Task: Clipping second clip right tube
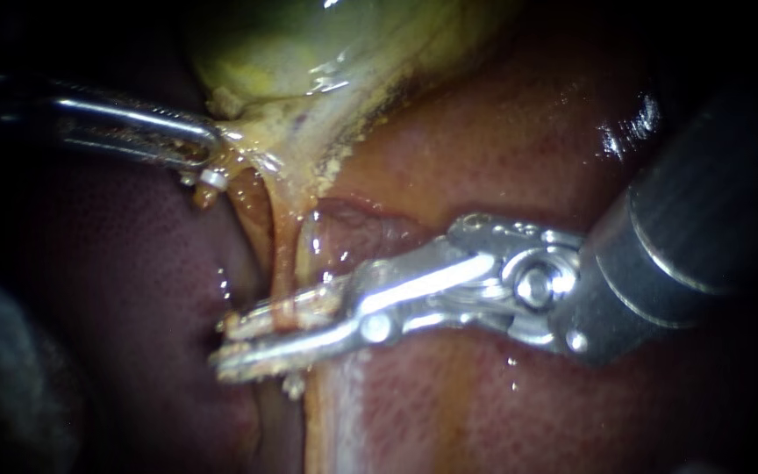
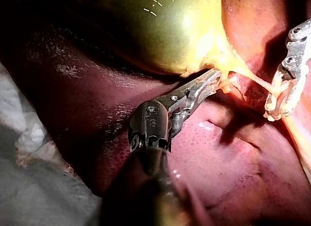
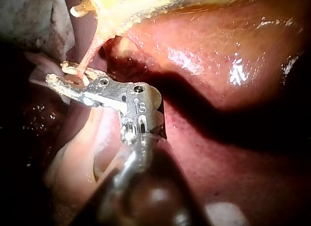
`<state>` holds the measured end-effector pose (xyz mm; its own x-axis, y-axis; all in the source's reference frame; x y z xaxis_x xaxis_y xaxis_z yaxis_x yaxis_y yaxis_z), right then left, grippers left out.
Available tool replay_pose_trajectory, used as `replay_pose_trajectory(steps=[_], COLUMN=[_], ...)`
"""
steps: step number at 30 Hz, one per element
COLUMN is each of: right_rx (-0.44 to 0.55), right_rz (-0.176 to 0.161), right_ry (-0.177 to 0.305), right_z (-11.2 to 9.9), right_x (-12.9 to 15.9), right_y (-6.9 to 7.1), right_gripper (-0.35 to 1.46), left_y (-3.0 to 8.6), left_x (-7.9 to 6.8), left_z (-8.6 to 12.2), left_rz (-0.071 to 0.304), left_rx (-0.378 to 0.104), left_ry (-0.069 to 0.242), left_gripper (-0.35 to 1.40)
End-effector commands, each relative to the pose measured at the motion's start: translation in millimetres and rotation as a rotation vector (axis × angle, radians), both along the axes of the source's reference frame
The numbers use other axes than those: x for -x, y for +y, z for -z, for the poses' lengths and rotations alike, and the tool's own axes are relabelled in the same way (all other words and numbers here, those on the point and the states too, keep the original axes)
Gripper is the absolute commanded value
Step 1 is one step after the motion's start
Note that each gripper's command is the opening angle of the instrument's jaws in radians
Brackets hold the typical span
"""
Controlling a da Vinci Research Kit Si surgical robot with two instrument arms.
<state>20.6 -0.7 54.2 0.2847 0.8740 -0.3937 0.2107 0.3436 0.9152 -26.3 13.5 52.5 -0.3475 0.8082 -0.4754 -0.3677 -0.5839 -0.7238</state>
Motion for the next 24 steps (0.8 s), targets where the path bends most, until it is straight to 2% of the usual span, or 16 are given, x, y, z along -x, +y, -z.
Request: replay_pose_trajectory(steps=[1,4,5,10,24], right_rx=[0.000,0.000,-0.022,-0.060,-0.055], right_rz=[0.000,0.001,0.005,0.008,0.007], right_ry=[0.000,0.001,-0.007,-0.023,-0.024], right_z=[0.0,0.0,0.0,0.0,-0.6], right_x=[0.1,0.3,0.5,0.8,0.8], right_y=[0.0,-0.1,-0.1,-0.1,-0.6], right_gripper=[-0.05,-0.33,-0.35,-0.35,-0.35], left_y=[0.0,0.0,0.0,0.0,0.1], left_x=[0.0,0.0,0.0,0.0,0.0], left_z=[0.0,0.0,0.0,0.0,-0.1], left_rz=[0.000,0.000,0.000,0.000,0.000], left_rx=[0.000,0.000,0.000,0.000,0.000], left_ry=[0.000,0.000,0.000,0.000,0.000], left_gripper=[-0.35,-0.35,-0.35,-0.35,-0.35])
